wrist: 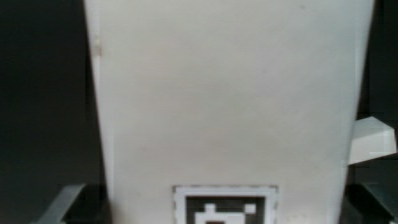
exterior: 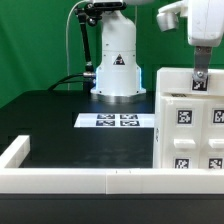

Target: Assemble cabinet

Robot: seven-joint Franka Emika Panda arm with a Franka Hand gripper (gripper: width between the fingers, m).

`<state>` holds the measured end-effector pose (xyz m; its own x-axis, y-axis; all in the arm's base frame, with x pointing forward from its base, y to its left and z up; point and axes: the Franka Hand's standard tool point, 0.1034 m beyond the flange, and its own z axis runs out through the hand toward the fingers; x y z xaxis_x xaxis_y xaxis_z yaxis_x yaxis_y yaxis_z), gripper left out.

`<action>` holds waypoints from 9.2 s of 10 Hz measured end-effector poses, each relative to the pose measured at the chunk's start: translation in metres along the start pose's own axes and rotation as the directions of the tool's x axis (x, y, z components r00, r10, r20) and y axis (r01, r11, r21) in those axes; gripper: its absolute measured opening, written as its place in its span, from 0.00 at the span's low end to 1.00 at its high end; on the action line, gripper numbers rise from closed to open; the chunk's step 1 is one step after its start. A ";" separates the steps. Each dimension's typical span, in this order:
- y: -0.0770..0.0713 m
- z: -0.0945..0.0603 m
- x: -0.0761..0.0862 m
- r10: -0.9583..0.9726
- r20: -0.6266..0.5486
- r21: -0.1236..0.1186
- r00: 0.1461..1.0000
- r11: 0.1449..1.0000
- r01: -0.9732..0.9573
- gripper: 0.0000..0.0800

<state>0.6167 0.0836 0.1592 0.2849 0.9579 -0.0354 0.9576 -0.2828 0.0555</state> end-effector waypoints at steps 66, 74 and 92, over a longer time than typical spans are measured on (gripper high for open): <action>-0.004 -0.007 0.007 0.049 -0.050 0.043 0.998 0.998 -0.047 1.00; -0.001 0.007 0.004 0.089 -0.052 0.005 0.995 0.996 -0.089 0.70; 0.001 0.007 0.001 0.965 -0.029 0.079 -0.260 -0.257 -0.963 0.70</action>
Offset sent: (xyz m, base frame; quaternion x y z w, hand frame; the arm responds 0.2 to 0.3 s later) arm 0.0000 0.0000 0.0000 0.0000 0.0000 0.1938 0.9810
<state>0.6183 0.0837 0.1519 0.8491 -0.5201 0.0919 -0.5168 -0.8541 -0.0588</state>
